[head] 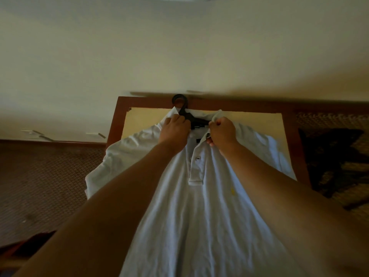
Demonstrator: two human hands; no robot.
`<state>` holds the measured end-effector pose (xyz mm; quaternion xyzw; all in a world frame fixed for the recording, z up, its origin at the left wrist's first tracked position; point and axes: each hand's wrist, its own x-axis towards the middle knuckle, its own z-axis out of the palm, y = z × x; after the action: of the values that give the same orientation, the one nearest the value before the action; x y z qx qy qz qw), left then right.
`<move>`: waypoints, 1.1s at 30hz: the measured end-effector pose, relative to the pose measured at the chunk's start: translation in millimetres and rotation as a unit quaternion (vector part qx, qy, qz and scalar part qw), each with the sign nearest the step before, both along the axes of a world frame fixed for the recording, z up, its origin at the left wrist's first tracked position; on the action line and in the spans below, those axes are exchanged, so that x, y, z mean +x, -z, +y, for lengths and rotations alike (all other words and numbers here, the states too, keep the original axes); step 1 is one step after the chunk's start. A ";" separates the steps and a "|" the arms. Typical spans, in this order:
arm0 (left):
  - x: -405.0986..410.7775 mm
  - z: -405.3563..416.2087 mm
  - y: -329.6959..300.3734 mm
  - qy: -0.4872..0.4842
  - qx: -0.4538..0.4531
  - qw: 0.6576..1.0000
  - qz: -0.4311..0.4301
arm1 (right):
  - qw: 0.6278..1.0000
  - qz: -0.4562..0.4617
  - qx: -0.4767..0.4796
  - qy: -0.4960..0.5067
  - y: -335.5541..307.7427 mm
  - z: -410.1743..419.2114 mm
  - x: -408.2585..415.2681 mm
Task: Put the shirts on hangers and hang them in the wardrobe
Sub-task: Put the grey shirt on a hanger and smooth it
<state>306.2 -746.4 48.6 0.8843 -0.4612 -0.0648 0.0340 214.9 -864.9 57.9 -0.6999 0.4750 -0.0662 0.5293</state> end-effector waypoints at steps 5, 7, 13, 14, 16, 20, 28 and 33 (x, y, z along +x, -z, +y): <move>-23.8 18.3 7.1 -0.108 -0.097 0.989 0.029 | 0.998 -0.022 -0.050 -0.015 -4.3 20.4 -16.8; -49.9 31.2 4.0 -0.194 -0.155 0.964 0.091 | 0.991 -0.030 -0.124 -0.045 -5.5 44.4 -39.2; -122.2 70.4 21.3 -0.322 -0.298 0.863 0.250 | 0.943 0.128 -0.226 -0.207 25.1 92.7 -74.7; -124.4 71.5 22.4 -0.321 -0.300 0.860 0.257 | 0.937 0.142 -0.235 -0.218 25.8 92.8 -73.3; -122.2 68.7 21.5 -0.316 -0.292 0.867 0.252 | 0.937 0.147 -0.237 -0.210 24.8 91.1 -68.9; -117.1 60.6 21.9 -0.269 -0.235 0.913 0.198 | 0.950 0.156 -0.217 -0.161 20.8 88.0 -68.5; -112.0 46.1 23.8 -0.230 -0.139 0.958 0.105 | 0.986 0.082 -0.143 -0.041 20.1 79.2 -73.5; -115.7 38.0 10.7 -0.318 -0.176 0.904 0.225 | 0.995 0.081 -0.059 -0.018 13.3 68.9 -79.4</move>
<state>190.5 -708.4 38.0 0.9256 -0.1394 -0.1652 0.3109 135.5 -795.9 44.6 -0.7414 0.4988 -0.0280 0.4481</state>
